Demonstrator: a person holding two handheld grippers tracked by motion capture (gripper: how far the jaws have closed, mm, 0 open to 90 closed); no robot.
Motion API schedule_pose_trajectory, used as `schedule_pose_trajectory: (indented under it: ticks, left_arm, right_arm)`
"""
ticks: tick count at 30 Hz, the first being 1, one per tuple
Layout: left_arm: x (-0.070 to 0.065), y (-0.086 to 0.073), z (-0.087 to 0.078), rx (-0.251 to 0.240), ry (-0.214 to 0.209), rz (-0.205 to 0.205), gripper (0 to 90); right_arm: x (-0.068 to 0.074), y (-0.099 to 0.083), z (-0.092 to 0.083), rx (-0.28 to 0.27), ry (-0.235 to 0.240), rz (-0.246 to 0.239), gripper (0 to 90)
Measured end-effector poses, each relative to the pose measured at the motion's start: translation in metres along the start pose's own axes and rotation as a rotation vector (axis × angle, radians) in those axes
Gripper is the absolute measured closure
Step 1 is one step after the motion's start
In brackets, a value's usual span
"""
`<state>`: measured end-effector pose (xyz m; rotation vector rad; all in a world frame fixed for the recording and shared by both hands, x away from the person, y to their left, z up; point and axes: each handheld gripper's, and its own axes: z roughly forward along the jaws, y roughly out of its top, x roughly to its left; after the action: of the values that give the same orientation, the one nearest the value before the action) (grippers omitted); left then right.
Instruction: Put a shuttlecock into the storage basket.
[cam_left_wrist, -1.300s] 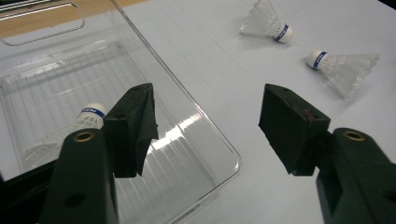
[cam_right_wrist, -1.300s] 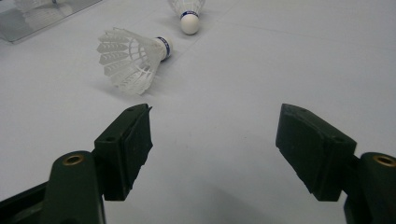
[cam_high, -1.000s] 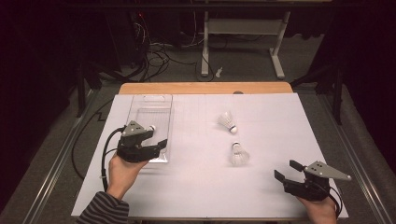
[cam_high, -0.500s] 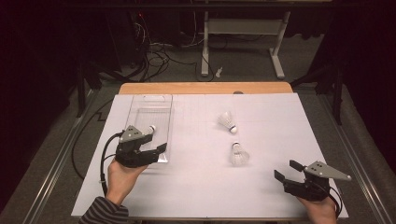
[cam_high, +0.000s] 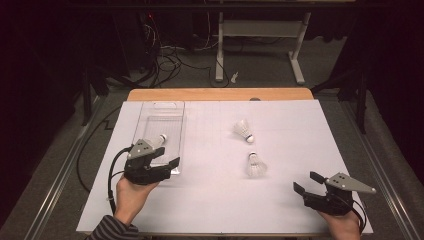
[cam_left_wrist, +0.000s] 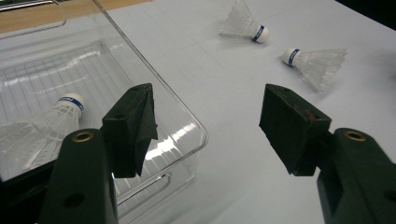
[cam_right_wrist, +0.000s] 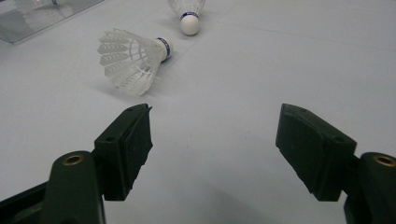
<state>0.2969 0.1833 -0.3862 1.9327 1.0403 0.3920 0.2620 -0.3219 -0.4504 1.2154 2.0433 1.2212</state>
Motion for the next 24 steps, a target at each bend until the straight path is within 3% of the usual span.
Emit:
schedule_pose_trajectory:
  ticks: [24]
  left_arm:
    - [-0.005, -0.021, -0.001, -0.026, -0.006, -0.007, 36.2]
  right_arm:
    - [0.000, 0.001, 0.002, 0.000, 0.002, 0.010, 27.4]
